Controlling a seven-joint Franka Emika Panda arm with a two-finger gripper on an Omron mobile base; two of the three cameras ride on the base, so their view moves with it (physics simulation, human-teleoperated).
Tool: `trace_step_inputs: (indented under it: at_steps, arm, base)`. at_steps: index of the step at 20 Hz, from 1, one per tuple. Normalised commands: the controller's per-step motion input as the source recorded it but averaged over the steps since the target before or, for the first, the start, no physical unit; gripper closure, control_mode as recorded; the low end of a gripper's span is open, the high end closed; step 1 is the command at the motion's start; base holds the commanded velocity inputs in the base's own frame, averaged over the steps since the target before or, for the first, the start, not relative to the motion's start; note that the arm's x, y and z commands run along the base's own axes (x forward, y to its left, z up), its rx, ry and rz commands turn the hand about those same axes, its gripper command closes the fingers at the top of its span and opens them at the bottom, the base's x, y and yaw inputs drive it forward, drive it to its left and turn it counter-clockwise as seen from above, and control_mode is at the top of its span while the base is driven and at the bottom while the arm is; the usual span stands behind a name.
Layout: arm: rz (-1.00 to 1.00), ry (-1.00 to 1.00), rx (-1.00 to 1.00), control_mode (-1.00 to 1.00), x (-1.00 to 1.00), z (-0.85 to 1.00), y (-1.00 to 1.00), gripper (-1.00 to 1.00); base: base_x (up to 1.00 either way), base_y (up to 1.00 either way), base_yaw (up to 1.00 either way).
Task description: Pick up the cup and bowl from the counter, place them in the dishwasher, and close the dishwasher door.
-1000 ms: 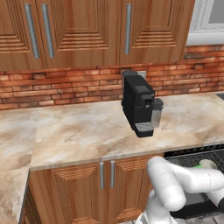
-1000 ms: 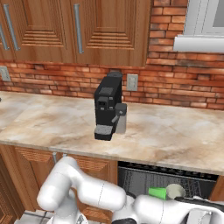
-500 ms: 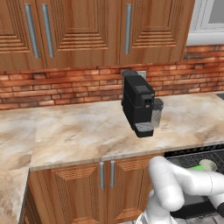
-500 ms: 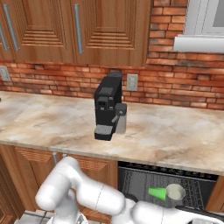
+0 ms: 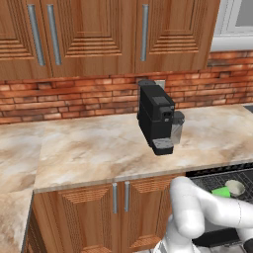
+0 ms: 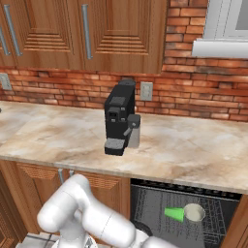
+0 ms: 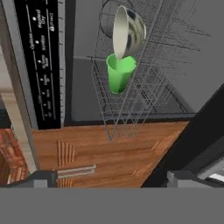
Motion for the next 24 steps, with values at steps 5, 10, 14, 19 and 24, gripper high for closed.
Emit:
trace_step_inputs:
  at_steps: [5, 10, 14, 19, 24]
  arm:
    - [0.0, -0.21, -0.21, -1.0, -0.09, -0.5, 0.22, -1.0]
    - [-0.01, -0.21, -0.23, -1.0, -0.15, -0.65, 0.21, -1.0]
    - [-0.01, -0.23, -0.23, -1.0, -0.37, -0.55, 0.1, -1.0]
    - [-0.16, -0.21, -0.19, -1.0, -0.25, -0.47, 0.07, -1.0]
    - [-0.35, -0.2, -0.1, -1.0, -0.01, -0.28, 0.02, -1.0]
  base:
    - [0.0, 0.0, 0.0]
    - [0.0, 0.0, 0.0]
    - [0.0, 0.0, 0.0]
    - [0.0, 0.0, 0.0]
    - [0.0, 0.0, 0.0]
